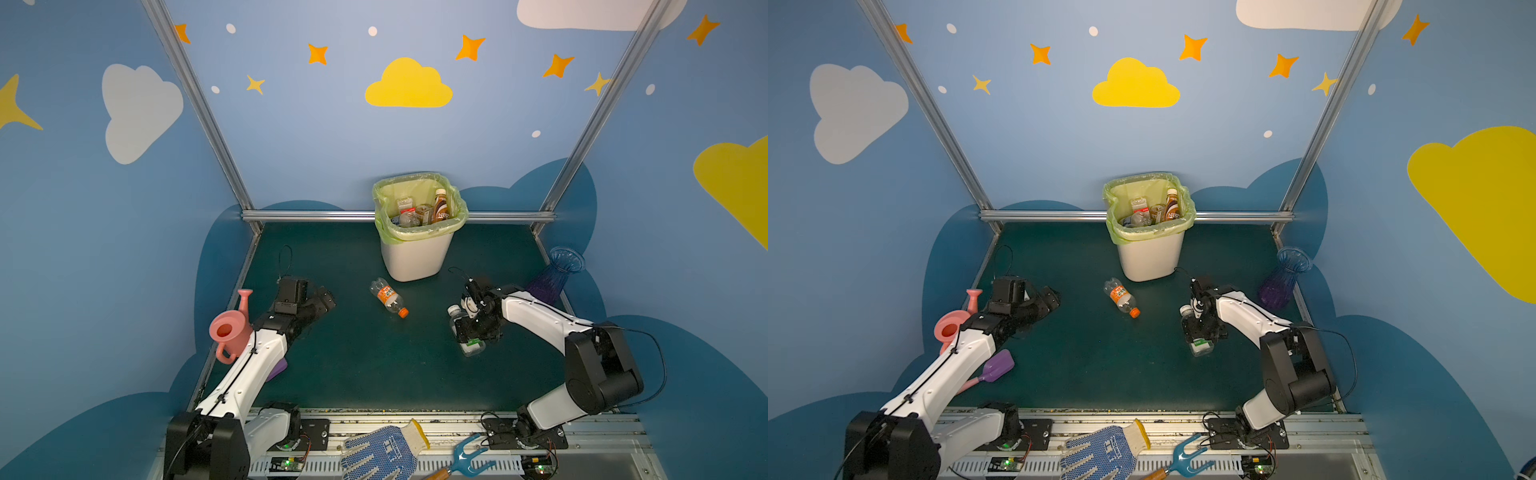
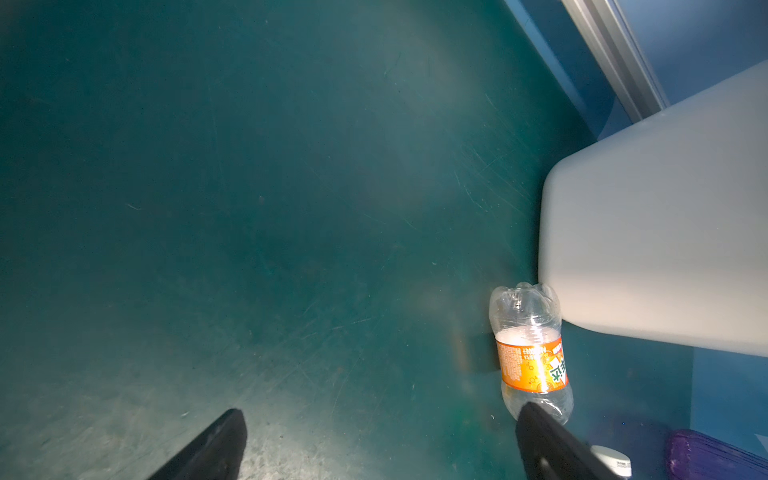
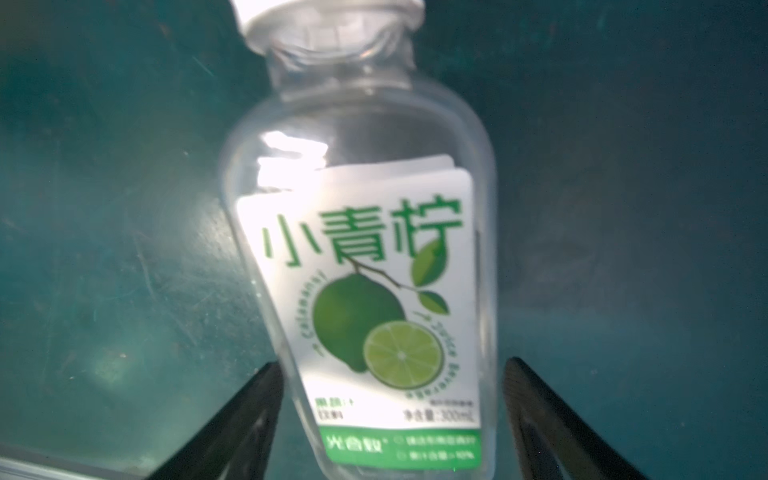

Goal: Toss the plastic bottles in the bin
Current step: 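Carry the lime-labelled bottle over the bin with the right gripper and release it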

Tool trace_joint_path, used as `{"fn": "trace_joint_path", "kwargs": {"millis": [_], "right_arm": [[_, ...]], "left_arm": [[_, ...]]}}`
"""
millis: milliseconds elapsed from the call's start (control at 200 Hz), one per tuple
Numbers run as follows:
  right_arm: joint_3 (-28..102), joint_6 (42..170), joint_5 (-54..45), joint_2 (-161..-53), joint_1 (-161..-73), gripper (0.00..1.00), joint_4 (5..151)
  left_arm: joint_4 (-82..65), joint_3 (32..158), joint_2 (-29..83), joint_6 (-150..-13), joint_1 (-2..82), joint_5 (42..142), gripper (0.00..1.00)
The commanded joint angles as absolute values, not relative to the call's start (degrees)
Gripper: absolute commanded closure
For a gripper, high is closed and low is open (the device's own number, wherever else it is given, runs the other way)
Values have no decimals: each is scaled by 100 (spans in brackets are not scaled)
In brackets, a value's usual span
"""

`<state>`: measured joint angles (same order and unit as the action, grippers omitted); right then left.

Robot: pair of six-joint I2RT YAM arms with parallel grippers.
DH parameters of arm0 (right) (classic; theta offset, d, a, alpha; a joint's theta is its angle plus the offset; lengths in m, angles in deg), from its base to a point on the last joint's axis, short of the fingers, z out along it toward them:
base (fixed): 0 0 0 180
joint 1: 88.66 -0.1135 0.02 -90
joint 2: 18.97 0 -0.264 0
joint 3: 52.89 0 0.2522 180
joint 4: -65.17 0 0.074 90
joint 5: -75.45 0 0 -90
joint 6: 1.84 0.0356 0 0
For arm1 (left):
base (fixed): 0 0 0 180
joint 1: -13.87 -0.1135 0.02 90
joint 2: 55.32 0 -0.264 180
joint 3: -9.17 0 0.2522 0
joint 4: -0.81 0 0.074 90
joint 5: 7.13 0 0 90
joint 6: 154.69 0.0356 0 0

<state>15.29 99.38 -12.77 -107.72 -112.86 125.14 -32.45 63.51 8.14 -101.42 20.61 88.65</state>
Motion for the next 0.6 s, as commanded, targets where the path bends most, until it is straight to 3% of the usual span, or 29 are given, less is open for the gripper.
{"fn": "trace_joint_path", "kwargs": {"millis": [0, 355, 596], "right_arm": [[1807, 10137, -1605, -10895, -11353, 10, 12870], [2355, 10152, -1990, -11683, -11540, 9, 12797], [2681, 10046, -2074, -12196, -11595, 20, 12937]], "left_arm": [[-3201, 6288, 867, -10178, 2029, 8946, 0], [-3208, 6153, 838, -10144, 2021, 8885, 0], [-3263, 6077, 762, -10114, 2013, 8790, 0]]}}
